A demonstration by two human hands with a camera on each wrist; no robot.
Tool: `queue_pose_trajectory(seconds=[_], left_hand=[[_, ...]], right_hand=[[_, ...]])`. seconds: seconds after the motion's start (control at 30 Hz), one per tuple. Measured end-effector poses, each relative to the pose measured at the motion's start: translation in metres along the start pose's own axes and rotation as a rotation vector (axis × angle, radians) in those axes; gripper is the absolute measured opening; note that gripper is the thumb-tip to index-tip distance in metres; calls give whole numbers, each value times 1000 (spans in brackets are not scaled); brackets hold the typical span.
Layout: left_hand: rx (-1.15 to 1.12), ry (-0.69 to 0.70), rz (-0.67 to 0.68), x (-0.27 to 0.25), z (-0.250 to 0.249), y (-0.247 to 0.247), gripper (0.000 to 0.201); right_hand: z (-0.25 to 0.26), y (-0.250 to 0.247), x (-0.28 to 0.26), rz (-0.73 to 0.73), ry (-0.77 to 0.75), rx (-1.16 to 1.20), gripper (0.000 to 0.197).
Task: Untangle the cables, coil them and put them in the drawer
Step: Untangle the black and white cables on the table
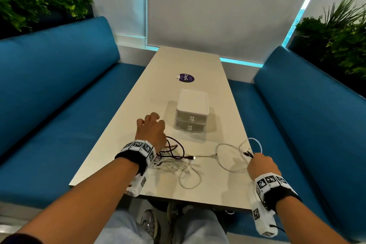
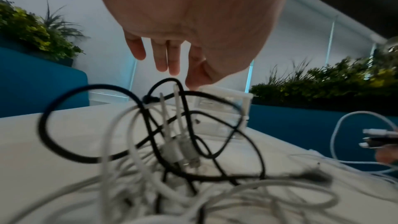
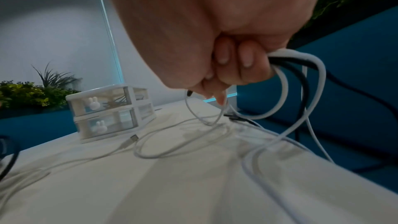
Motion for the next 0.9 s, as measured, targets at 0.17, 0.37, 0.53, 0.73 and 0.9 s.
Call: queue_pose_trajectory(seconds=[0.17, 0.37, 0.53, 0.73, 0.9], left_hand=[[-259, 134, -53, 1, -68, -16, 27], [-225, 315, 303, -34, -133, 47, 36], [-86, 316, 356, -51, -114, 84, 35], [40, 291, 278, -51, -112, 80, 25], [-30, 313, 232, -53, -119, 70, 16]], right_hand=[[22, 7, -10, -33, -134, 146, 17], [51, 37, -28, 109, -419, 83, 32], [2, 32, -13, 109, -217, -174, 38], [-22, 15, -3, 123, -69, -106, 26], [11, 10, -9, 131, -194, 142, 25]])
Point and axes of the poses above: each hand's wrist, its own x-axis towards the middle knuckle, its own y-axis out of the palm, z = x × y, the point moved 8 cm from there along x, towards the middle knuckle, and after that the axes turned 9 degrees about -z, right-handed, at the moved point
